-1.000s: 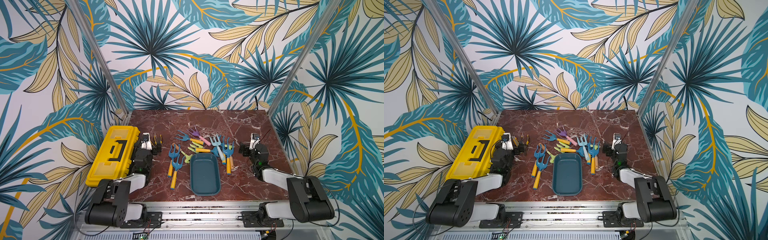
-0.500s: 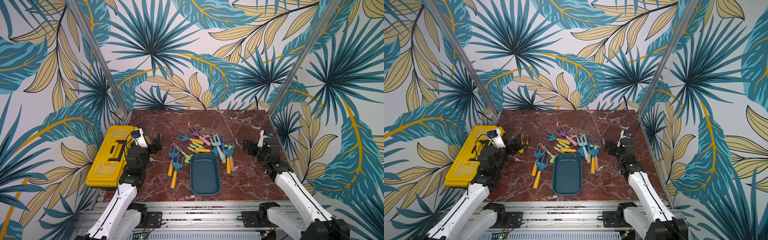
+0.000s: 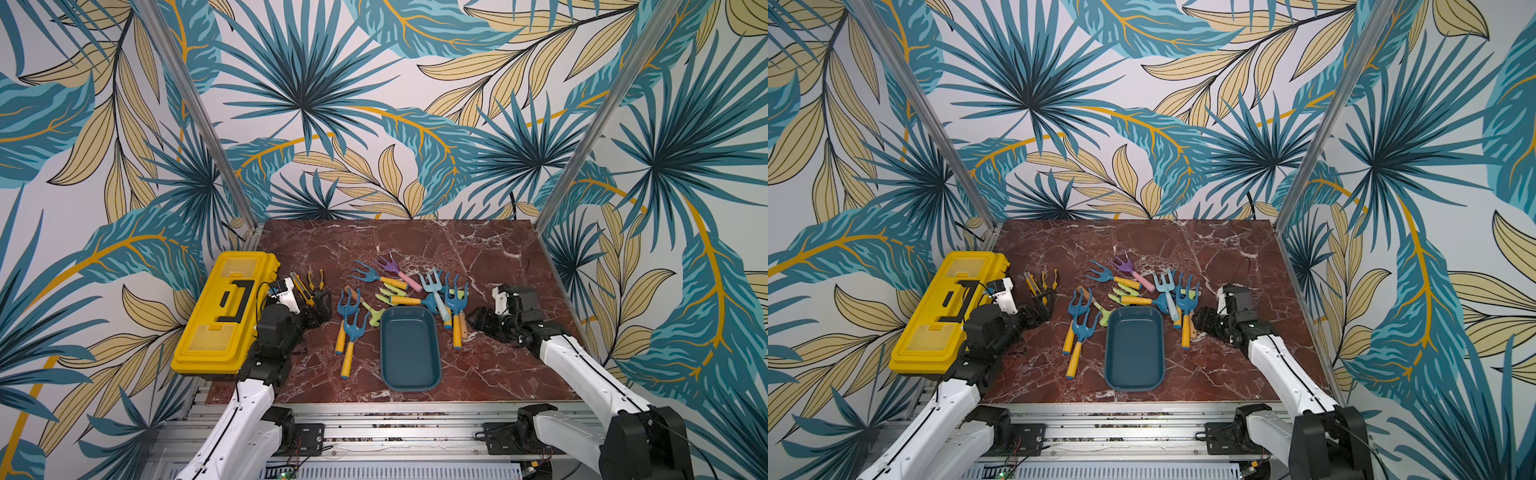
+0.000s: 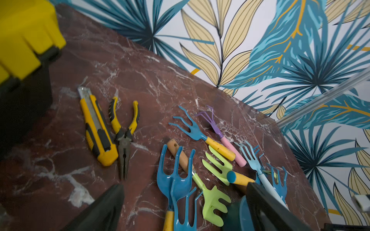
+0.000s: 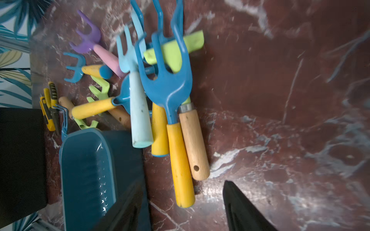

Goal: Put the rake into the storage box
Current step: Pick up the rake at the center of the board.

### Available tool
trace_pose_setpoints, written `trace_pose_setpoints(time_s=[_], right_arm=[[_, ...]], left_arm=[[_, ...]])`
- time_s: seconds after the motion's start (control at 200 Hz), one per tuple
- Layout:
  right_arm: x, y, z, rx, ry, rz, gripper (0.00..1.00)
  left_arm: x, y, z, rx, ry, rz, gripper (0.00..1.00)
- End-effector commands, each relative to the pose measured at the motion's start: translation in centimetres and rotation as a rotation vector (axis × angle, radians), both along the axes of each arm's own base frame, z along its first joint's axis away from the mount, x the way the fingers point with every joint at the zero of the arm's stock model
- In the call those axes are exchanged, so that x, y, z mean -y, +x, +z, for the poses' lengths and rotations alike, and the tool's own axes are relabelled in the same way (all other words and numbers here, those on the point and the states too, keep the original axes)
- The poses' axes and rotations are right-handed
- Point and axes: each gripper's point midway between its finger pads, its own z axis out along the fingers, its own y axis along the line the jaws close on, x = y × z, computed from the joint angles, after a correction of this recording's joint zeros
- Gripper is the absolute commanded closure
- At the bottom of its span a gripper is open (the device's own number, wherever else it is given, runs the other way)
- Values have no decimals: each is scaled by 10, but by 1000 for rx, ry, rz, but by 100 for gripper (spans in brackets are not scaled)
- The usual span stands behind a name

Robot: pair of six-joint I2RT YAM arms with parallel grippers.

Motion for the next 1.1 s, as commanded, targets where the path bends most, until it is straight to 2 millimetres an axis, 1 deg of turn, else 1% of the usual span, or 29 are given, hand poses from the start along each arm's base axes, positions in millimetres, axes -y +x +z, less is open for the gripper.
trace_pose_setpoints(time_s=[0.0, 0.065, 0.14, 0.185, 0.27, 0.401, 0.436, 0.501, 0.551, 0.686, 0.716, 0.756, 0.862, 0.942, 1.092], right_arm=[[-15, -3, -10, -77, -3, 40, 37], [-23, -2, -18, -105, -28, 62, 43], [-31, -1, -26, -128, -67, 81, 45], [-33, 0, -30, -142, -88, 83, 49], [-32, 1, -39, -168, -131, 74, 51], [-25, 2, -49, -196, -203, 56, 52], [-23, 2, -53, -208, -216, 54, 55], [-22, 2, -59, -226, -236, 51, 56], [-22, 3, -63, -238, -248, 53, 59], [-20, 4, -69, -259, -285, 47, 63], [-20, 5, -70, -260, -290, 46, 65], [-19, 6, -70, -259, -292, 43, 69], [-18, 6, -64, -241, -298, 29, 75], [-15, 7, -53, -212, -302, 13, 80], [-14, 3, -24, -159, -284, 13, 81]], left_arm=[[-4, 2, -14, -20, -85, 39, 0], [-3, 2, -15, -7, -97, 40, 0], [-6, 1, -15, 0, -100, 59, 0], [-8, 0, -14, 4, -96, 67, 0], [-10, -3, -11, 15, -92, 72, 0], [-11, -6, -8, 32, -100, 82, 0], [-11, -7, -7, 37, -101, 81, 0], [-12, -8, -7, 40, -105, 86, 0], [-12, -9, -6, 43, -106, 85, 0], [-10, -9, -6, 42, -119, 77, 0], [-9, -9, -7, 41, -123, 74, 0], [-9, -9, -6, 40, -127, 71, 0], [-7, -10, -7, 37, -136, 63, 0], [-6, -10, -6, 40, -141, 59, 0], [-7, -12, -5, 41, -135, 63, 0]])
